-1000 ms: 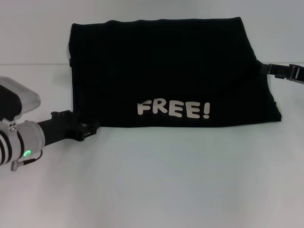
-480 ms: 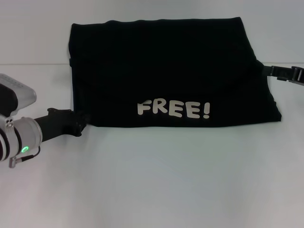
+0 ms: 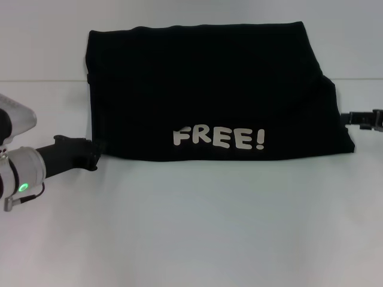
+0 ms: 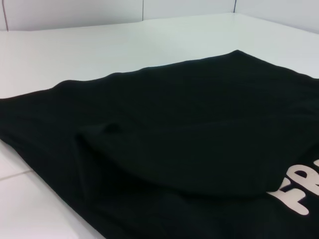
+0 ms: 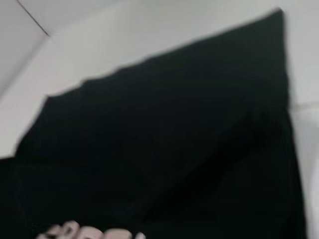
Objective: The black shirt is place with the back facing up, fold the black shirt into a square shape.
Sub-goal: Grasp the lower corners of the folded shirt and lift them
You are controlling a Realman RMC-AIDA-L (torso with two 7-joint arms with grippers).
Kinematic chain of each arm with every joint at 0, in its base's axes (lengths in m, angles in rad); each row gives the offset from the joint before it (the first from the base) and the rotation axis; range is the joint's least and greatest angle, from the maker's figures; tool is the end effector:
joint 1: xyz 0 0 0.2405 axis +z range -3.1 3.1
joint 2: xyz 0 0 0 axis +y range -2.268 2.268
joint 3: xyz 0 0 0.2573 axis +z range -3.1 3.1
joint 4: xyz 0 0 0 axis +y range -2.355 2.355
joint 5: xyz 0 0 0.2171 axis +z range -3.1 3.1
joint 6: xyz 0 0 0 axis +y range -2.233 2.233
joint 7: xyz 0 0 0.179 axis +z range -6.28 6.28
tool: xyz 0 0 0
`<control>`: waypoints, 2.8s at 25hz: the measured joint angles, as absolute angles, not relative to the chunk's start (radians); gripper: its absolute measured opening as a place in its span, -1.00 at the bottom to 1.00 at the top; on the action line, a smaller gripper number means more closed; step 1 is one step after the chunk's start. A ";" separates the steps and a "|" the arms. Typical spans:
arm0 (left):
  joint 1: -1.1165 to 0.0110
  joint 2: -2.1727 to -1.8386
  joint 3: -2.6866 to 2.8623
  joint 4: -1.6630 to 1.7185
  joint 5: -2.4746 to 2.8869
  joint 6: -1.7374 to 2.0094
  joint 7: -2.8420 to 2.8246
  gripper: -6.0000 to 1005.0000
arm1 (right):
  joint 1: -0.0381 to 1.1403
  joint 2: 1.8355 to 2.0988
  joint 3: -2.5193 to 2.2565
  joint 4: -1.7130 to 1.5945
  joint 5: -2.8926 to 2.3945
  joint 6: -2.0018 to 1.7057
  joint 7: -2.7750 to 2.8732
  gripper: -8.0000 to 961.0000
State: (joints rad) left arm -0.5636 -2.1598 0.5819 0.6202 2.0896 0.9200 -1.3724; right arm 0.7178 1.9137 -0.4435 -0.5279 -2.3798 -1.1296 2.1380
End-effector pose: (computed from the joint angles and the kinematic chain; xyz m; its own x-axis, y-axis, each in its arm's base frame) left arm -0.3218 0.4112 -0.0374 0.7741 0.4535 0.4416 0.6325 -0.5277 -0.5669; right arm 0.3233 0.4428 0.0435 0.3349 -0.7571 -0.5609 -0.9392 -0.2204 -0.2632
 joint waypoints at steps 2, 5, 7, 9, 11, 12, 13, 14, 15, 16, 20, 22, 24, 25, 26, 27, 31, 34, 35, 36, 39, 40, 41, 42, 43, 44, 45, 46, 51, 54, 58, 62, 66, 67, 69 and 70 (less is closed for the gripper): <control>-0.555 -2.159 0.580 0.632 2.093 0.937 -1.378 -0.98 | 0.717 1.917 -0.447 -0.528 -2.402 -1.121 2.147 0.48; -0.551 -2.158 0.579 0.639 2.094 0.945 -1.381 -0.98 | 0.717 1.924 -0.464 -0.512 -2.423 -1.080 2.150 0.45; -0.551 -2.157 0.579 0.639 2.094 0.945 -1.382 -0.98 | 0.721 1.928 -0.477 -0.489 -2.426 -1.040 2.148 0.43; -0.554 -2.157 0.579 0.639 2.094 0.945 -1.382 -0.98 | 0.729 1.931 -0.487 -0.470 -2.427 -1.004 2.143 0.41; -0.557 -2.156 0.579 0.639 2.094 0.945 -1.382 -0.98 | 0.737 1.936 -0.500 -0.459 -2.427 -0.979 2.141 0.41; -0.558 -2.155 0.579 0.639 2.094 0.945 -1.382 -0.98 | 0.740 1.938 -0.506 -0.455 -2.427 -0.969 2.141 0.41; -0.560 -2.154 0.579 0.639 2.094 0.944 -1.382 -0.98 | 0.742 1.940 -0.511 -0.453 -2.427 -0.963 2.141 0.41; -0.560 -2.154 0.579 0.639 2.095 0.943 -1.382 -0.98 | 0.744 1.942 -0.515 -0.452 -2.427 -0.954 2.141 0.41; -0.561 -2.154 0.580 0.639 2.095 0.942 -1.382 -0.98 | 0.746 1.945 -0.520 -0.451 -2.427 -0.948 2.141 0.36; -0.562 -2.154 0.581 0.639 2.095 0.940 -1.382 -0.98 | 0.747 1.947 -0.523 -0.450 -2.427 -0.944 2.141 0.32; -0.567 -2.153 0.581 0.637 2.095 0.937 -1.382 -0.98 | 0.748 1.951 -0.528 -0.450 -2.427 -0.946 2.141 0.14; -0.568 -2.153 0.581 0.636 2.096 0.937 -1.382 -0.98 | 0.745 1.952 -0.530 -0.450 -2.427 -0.948 2.135 0.05; -0.569 -2.152 0.581 0.635 2.097 0.935 -1.382 -0.98 | 0.740 1.952 -0.531 -0.449 -2.424 -0.953 2.130 -0.10; -0.570 -2.152 0.581 0.635 2.097 0.934 -1.382 -0.98 | 0.738 1.952 -0.532 -0.449 -2.422 -0.955 2.128 -0.20; -0.571 -2.152 0.581 0.634 2.097 0.932 -1.382 -0.98 | 0.736 1.952 -0.532 -0.449 -2.421 -0.957 2.127 -0.30; -0.571 -2.152 0.581 0.634 2.097 0.932 -1.382 -0.98 | 0.734 1.953 -0.532 -0.449 -2.421 -0.960 2.126 -0.40; -0.571 -2.152 0.581 0.631 2.097 0.930 -1.382 -0.98 | 0.729 1.953 -0.529 -0.454 -2.420 -0.967 2.122 -0.62; -0.569 -2.152 0.581 0.632 2.097 0.931 -1.390 -0.98 | 0.720 1.952 -0.522 -0.461 -2.416 -0.987 2.106 -0.74; -0.567 -2.152 0.581 0.635 2.097 0.934 -1.397 -0.98 | 0.712 1.951 -0.520 -0.464 -2.406 -1.002 2.094 -0.78; -0.562 -2.152 0.581 0.643 2.097 0.945 -1.411 -0.98 | 0.701 1.949 -0.519 -0.468 -2.395 -1.017 2.083 -0.82; -0.532 -2.153 0.581 0.691 2.104 1.020 -1.474 -0.98 | 0.660 1.944 -0.519 -0.495 -2.347 -1.077 2.053 -0.94; -0.515 -2.153 0.581 0.716 2.113 1.065 -1.504 -0.98 | 0.638 1.944 -0.519 -0.513 -2.324 -1.109 2.038 -0.94; -0.501 -2.154 0.580 0.737 2.122 1.103 -1.530 -0.98 | 0.617 1.944 -0.519 -0.532 -2.305 -1.141 2.024 -0.95; -0.486 -2.155 0.580 0.759 2.133 1.145 -1.555 -0.98 | 0.596 1.944 -0.519 -0.551 -2.288 -1.171 2.012 -0.95; -0.467 -2.157 0.580 0.788 2.148 1.201 -1.588 -0.98 | 0.575 1.944 -0.518 -0.572 -2.272 -1.205 1.999 -0.96; -0.452 -2.159 0.576 0.810 2.159 1.248 -1.609 -0.98 | 0.555 1.945 -0.518 -0.588 -2.261 -1.238 1.988 -0.96; -0.435 -2.162 0.569 0.832 2.172 1.307 -1.628 -0.98 | 0.537 1.945 -0.518 -0.602 -2.255 -1.264 1.981 -0.96; -0.421 -2.164 0.554 0.848 2.183 1.366 -1.643 -0.98 | 0.519 1.944 -0.518 -0.615 -2.251 -1.298 1.971 -0.96; -0.378 -2.160 0.396 0.862 2.220 1.630 -1.649 -0.98 | 0.428 1.953 -0.489 -0.679 -2.248 -1.461 1.894 -0.95; -0.361 -2.153 0.332 0.863 2.261 1.720 -1.646 -0.98 | 0.375 1.965 -0.459 -0.706 -2.250 -1.536 1.837 -0.94; -0.354 -2.144 0.269 0.863 2.341 1.802 -1.646 -0.98 | 0.311 1.968 -0.442 -0.711 -2.259 -1.609 1.780 -0.93; -0.354 -2.141 0.256 0.863 2.394 1.856 -1.646 -0.98 | 0.255 1.968 -0.411 -0.713 -2.260 -1.674 1.729 -0.92; -0.354 -2.137 0.253 0.863 2.413 1.893 -1.646 -0.98 | 0.208 1.970 -0.376 -0.713 -2.260 -1.738 1.682 -0.91; -0.356 -2.135 0.252 0.864 2.415 1.900 -1.646 -0.98 | 0.195 1.971 -0.366 -0.711 -2.260 -1.754 1.669 -0.91; -0.359 -2.130 0.240 0.864 2.434 1.919 -1.648 -0.98 | 0.170 1.974 -0.343 -0.710 -2.260 -1.784 1.648 -0.90; -0.362 -2.128 0.227 0.864 2.452 1.933 -1.648 -0.98 | 0.148 1.978 -0.325 -0.713 -2.260 -1.801 1.642 -0.90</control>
